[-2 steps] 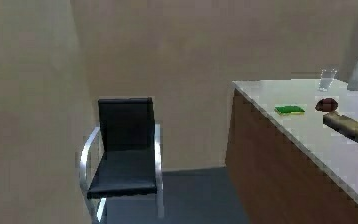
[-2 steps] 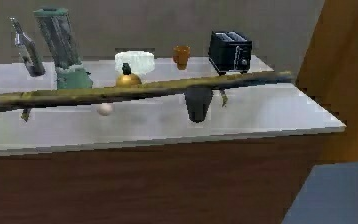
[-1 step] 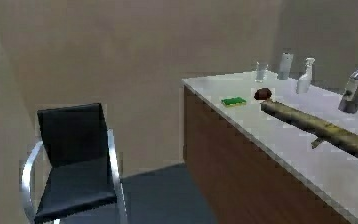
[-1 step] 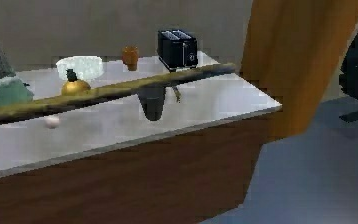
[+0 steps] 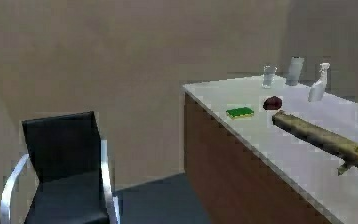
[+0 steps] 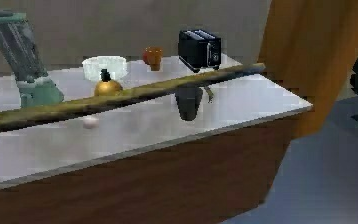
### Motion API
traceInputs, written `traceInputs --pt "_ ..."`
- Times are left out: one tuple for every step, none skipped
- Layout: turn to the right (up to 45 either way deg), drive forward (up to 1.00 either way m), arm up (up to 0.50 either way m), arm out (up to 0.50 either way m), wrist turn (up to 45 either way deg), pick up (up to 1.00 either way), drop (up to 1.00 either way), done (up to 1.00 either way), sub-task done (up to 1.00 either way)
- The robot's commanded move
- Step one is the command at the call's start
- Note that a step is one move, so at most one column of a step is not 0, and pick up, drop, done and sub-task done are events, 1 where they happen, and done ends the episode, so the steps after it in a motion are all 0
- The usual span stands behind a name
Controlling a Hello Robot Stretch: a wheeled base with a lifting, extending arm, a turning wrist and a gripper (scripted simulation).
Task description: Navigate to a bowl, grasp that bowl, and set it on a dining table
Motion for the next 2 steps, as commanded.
traceInputs --pt "39.0 0.0 0.0 0.0 0.0 0.0 0.0 0.0 0.0" --pt "0.0 0.4 0.0 0.0 0.0 0.0 0.0 0.0 0.0"
